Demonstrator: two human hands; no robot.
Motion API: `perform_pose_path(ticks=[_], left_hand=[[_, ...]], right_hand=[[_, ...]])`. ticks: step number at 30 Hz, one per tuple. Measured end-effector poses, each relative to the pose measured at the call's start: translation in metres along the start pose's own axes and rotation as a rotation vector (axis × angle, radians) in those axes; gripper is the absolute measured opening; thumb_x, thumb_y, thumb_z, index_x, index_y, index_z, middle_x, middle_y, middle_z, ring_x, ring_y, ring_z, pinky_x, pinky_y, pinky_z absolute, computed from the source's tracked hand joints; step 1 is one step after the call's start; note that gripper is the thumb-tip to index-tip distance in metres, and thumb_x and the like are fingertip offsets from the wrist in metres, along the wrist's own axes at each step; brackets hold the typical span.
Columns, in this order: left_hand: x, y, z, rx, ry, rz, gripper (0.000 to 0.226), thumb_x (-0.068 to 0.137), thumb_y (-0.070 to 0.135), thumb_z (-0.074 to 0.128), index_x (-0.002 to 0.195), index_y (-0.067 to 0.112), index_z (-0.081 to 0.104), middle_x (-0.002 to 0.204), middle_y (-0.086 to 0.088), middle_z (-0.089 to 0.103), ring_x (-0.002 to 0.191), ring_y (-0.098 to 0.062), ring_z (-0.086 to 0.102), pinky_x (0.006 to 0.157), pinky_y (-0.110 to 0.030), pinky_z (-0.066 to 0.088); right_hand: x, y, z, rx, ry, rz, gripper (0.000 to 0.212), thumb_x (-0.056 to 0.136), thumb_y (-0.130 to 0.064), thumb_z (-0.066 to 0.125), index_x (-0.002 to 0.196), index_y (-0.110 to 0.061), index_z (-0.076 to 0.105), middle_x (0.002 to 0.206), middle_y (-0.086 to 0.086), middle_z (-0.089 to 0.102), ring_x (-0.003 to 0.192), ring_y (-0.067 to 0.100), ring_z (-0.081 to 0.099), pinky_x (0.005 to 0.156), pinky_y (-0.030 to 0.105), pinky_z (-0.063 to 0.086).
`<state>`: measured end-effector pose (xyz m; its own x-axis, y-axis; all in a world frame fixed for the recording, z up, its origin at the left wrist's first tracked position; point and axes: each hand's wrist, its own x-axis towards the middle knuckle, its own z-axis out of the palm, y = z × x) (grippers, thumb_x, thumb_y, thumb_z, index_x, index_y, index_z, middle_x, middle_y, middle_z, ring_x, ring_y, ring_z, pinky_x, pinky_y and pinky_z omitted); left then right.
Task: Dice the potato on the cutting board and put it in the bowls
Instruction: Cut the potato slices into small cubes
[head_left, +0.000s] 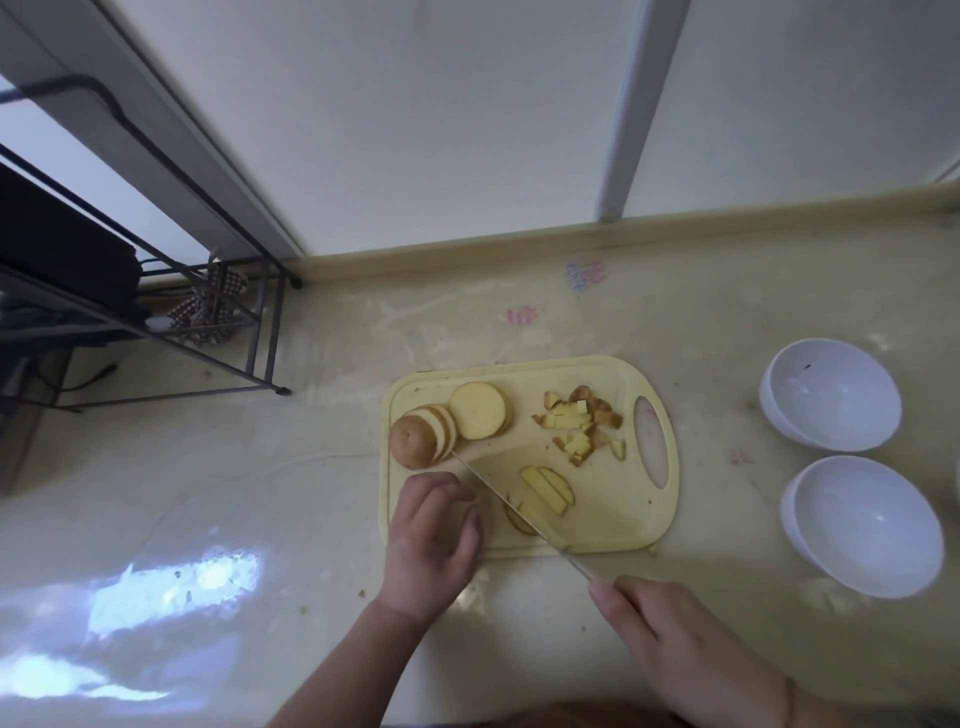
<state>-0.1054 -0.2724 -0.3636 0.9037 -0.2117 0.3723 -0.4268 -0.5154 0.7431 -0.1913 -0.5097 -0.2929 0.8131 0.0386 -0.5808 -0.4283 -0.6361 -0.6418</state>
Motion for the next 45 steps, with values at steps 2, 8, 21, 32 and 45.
perform_pose_path(ticks=[2, 8, 21, 32, 45], left_hand=[[0.003, 0.002, -0.002, 0.003, 0.043, -0.041, 0.015, 0.086, 0.014, 0.057, 0.1, 0.017, 0.056, 0.102, 0.003, 0.054, 0.099, -0.015, 0.056, 0.091, -0.023, 0.046], [0.051, 0.049, -0.023, -0.164, 0.07, 0.011, 0.014, 0.08, 0.003, 0.052, 0.089, 0.012, 0.058, 0.091, 0.001, 0.059, 0.088, -0.019, 0.059, 0.081, -0.029, 0.045], [0.145, 0.067, 0.033, 0.618, -1.527, 0.228, 0.016, 0.093, 0.015, 0.065, 0.106, 0.014, 0.075, 0.094, 0.006, 0.063, 0.088, -0.018, 0.062, 0.081, -0.035, 0.056], [0.145, 0.062, 0.047, 0.685, -1.614, 0.461, 0.012, 0.094, 0.02, 0.065, 0.102, 0.012, 0.068, 0.076, 0.006, 0.049, 0.078, -0.021, 0.053, 0.069, -0.032, 0.048], [0.153, 0.063, 0.042, 0.788, -1.523, 0.44, 0.018, 0.098, 0.013, 0.052, 0.108, 0.011, 0.067, 0.096, -0.003, 0.063, 0.082, -0.02, 0.056, 0.076, -0.032, 0.054]], right_hand=[[0.0, -0.002, 0.001, -0.006, 0.008, -0.02, 0.057, 0.088, -0.071, 0.03, 0.06, -0.023, 0.041, 0.058, 0.002, 0.053, 0.063, 0.01, 0.054, 0.068, 0.032, 0.041], [-0.001, -0.001, 0.003, -0.038, 0.006, -0.053, 0.06, 0.079, -0.08, 0.02, 0.061, -0.027, 0.043, 0.062, -0.016, 0.064, 0.059, 0.005, 0.055, 0.06, 0.022, 0.042], [-0.001, -0.008, 0.001, -0.085, -0.046, -0.023, 0.052, 0.094, -0.068, 0.025, 0.068, -0.027, 0.043, 0.066, -0.006, 0.052, 0.069, 0.009, 0.052, 0.067, 0.029, 0.039], [0.001, -0.001, 0.007, -0.074, -0.034, 0.002, 0.086, 0.058, -0.099, -0.007, 0.066, -0.028, 0.041, 0.063, -0.003, 0.05, 0.064, 0.008, 0.05, 0.061, 0.025, 0.039], [0.002, 0.0, 0.007, -0.057, -0.031, -0.009, 0.061, 0.08, -0.079, 0.016, 0.065, -0.026, 0.042, 0.063, -0.003, 0.051, 0.062, 0.005, 0.049, 0.06, 0.024, 0.038]])
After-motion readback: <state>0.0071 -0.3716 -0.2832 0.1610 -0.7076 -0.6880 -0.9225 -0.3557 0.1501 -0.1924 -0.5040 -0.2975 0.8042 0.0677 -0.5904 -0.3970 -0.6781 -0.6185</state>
